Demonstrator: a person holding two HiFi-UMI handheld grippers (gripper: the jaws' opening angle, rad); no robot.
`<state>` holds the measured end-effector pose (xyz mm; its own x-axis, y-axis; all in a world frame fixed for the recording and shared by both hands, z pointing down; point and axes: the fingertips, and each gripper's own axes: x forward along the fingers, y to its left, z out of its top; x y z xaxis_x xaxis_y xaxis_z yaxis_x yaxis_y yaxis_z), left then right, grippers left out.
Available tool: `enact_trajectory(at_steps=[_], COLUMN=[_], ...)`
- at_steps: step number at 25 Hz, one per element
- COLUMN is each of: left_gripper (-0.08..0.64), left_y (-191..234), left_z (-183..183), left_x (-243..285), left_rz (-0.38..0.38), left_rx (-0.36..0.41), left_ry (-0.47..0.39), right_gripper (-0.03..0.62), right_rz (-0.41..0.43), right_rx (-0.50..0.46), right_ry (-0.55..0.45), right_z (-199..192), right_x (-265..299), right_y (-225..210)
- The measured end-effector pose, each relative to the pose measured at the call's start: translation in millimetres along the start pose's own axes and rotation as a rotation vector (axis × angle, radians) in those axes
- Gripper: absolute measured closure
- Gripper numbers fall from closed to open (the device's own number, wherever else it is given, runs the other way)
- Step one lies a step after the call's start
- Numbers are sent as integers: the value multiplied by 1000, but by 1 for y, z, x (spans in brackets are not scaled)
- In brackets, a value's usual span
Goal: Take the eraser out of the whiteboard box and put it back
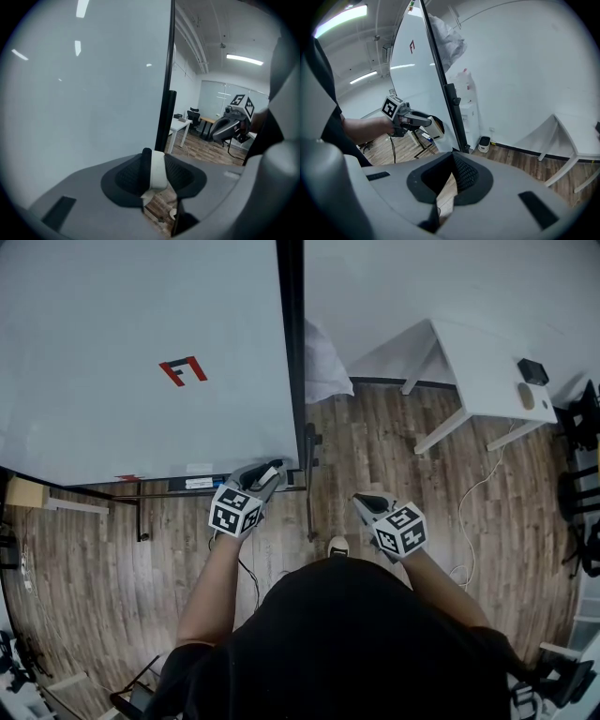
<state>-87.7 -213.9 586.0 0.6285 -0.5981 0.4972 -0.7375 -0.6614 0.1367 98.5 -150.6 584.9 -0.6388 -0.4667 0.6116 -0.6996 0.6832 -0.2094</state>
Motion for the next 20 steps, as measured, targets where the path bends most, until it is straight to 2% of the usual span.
enact_trajectory(at_steps=[20], left_gripper=[407], left_y=[11], left_z=[-35], left_x=[31], left_rz=[-16], left_rx=[-37], left_ry=[70], right_gripper=[598], right_rz=[7], right_rx=[15], right_ry=[44], right_z=[-8], right_x=[11], right_y=[-15])
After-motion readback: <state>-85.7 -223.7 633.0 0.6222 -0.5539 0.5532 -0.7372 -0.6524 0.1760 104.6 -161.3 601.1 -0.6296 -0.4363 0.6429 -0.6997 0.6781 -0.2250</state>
